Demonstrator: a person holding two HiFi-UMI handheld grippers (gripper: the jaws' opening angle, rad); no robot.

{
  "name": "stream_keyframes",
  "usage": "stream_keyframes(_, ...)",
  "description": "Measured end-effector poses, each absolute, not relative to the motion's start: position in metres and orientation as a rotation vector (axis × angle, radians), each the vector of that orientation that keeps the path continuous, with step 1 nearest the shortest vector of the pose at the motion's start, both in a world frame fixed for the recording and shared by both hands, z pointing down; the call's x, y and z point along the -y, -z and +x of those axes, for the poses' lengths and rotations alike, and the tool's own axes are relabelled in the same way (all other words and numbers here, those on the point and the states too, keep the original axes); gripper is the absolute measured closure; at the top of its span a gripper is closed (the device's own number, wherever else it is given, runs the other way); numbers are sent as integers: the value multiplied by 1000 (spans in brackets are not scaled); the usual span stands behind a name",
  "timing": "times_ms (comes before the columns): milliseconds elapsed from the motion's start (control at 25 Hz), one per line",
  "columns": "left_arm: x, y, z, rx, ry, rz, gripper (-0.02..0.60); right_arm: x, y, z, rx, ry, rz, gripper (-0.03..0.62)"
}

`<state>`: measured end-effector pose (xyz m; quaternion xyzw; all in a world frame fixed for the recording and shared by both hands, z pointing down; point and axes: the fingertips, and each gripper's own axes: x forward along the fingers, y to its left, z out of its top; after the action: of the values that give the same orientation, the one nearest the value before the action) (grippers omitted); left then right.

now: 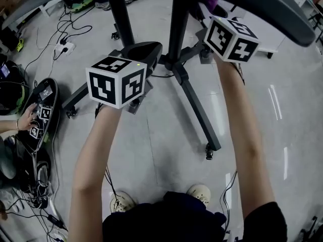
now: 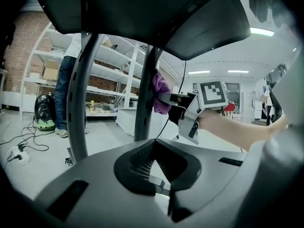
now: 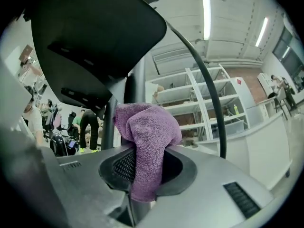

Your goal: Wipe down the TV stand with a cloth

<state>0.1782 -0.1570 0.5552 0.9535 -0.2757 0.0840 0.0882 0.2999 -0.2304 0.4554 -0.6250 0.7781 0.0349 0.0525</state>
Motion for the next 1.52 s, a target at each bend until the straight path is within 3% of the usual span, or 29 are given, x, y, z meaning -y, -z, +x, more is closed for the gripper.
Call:
stream_keyframes(1120, 139, -659, 156, 810, -441, 2720, 577, 236, -711, 305, -2486, 543, -2151, 505)
stream_keyframes(1520, 136, -674, 130, 850, -416, 2680, 577, 220, -729, 303, -2497, 631, -2181, 505)
